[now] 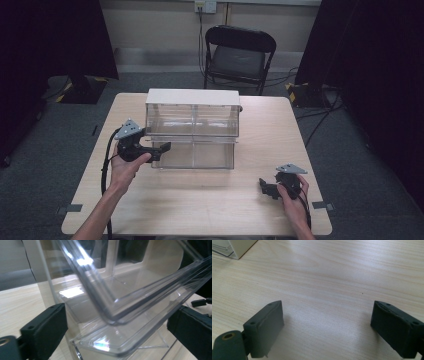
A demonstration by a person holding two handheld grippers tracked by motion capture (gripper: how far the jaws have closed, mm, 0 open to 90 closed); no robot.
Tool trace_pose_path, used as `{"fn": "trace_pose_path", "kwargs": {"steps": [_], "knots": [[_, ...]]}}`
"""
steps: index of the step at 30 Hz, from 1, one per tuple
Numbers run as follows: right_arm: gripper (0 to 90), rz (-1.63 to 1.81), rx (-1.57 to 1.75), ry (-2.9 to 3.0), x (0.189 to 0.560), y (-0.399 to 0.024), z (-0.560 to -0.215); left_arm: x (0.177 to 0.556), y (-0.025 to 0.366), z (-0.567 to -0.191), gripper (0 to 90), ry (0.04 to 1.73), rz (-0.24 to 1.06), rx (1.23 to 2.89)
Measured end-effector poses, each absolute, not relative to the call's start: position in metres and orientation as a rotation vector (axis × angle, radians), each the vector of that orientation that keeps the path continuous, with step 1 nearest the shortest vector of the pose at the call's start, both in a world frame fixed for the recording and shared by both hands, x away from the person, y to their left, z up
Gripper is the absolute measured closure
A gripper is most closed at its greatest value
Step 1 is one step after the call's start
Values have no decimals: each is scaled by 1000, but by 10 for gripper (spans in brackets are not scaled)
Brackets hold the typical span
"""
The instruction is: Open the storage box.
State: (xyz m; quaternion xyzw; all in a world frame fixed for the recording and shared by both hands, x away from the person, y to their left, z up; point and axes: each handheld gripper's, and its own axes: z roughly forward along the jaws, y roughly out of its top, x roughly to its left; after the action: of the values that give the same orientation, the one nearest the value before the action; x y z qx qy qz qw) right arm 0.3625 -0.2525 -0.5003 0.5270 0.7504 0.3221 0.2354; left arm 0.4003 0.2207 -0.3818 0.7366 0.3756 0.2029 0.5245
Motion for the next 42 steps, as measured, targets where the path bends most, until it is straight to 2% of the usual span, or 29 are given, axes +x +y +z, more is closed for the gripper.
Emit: {"fn": "trace_pose_path", "kwargs": {"steps": [42], "knots": [[104, 884, 1446, 2059, 362, -252, -500, 398, 224, -384, 57, 906, 464, 1732]]}}
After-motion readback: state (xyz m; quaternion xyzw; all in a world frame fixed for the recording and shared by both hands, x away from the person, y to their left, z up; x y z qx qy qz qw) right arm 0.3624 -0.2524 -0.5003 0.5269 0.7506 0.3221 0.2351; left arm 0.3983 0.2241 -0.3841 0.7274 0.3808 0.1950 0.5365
